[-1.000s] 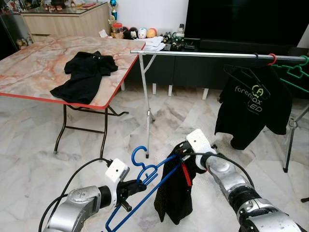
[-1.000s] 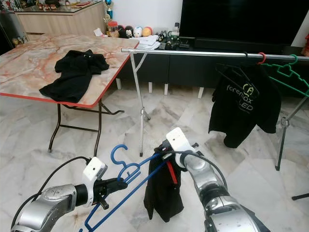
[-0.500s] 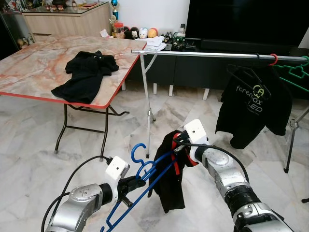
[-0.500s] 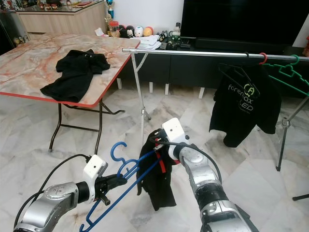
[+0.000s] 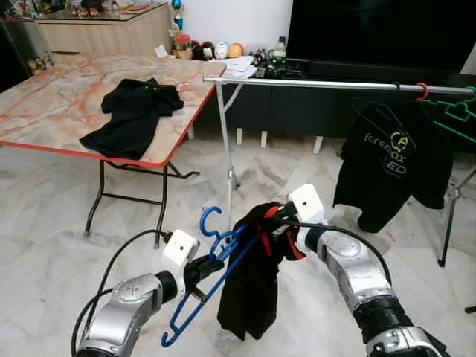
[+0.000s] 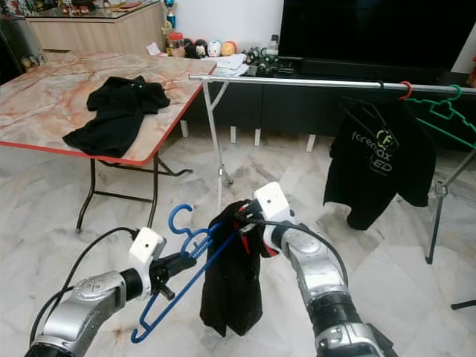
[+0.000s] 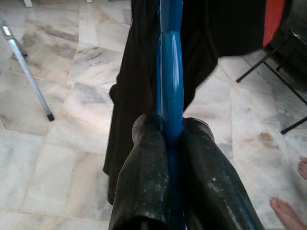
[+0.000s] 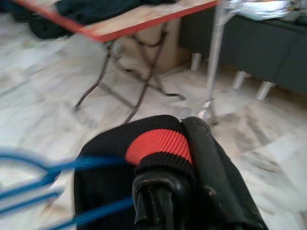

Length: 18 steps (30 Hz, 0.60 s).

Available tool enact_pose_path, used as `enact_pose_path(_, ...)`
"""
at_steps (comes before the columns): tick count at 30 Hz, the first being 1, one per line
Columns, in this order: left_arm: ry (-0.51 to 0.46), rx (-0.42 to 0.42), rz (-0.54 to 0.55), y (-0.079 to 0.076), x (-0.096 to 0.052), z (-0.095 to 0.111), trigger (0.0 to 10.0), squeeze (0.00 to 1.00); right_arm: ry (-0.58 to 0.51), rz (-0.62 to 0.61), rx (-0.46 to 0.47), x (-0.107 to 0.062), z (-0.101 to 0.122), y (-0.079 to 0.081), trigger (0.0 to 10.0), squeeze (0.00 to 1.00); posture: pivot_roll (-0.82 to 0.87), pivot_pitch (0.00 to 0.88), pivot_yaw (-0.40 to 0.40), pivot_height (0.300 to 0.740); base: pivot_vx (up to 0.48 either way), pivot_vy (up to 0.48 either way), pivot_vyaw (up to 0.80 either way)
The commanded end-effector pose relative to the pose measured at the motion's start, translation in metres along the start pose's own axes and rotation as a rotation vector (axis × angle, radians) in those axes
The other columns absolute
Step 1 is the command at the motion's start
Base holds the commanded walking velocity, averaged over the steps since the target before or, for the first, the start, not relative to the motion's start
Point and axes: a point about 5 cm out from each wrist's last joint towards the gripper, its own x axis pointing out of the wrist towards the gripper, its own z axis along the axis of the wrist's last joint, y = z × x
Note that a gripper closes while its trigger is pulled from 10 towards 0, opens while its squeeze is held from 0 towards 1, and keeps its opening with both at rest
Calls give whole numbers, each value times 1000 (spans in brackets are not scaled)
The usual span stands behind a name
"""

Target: Hang hanger

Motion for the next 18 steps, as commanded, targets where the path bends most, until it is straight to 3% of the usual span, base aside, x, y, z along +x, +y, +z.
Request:
enact_pose_path(1, 16, -8, -11, -1, -1, -4, 10000, 0, -82, -40, 43, -3, 17, -7, 10000, 0, 53, 10, 3, 740, 0, 0, 0)
enact_pose_path(4, 12, -21, -31, -4, -1, -4, 10000, 0, -121, 10, 57, -5, 21, -3, 10000, 0, 52, 8, 4, 740, 0, 0, 0)
enact_pose_path(8, 15, -28, -43, -4, -1, -2, 10000, 0, -234, 172, 104, -11, 35, 14, 10000, 0, 55, 17, 3, 740, 0, 0, 0)
enact_pose_path(18, -29, -67, -65, -2, -4, 5, 10000, 0, -210, 317, 56, -20, 34, 24, 10000, 0, 55, 31, 6, 740, 0, 0, 0)
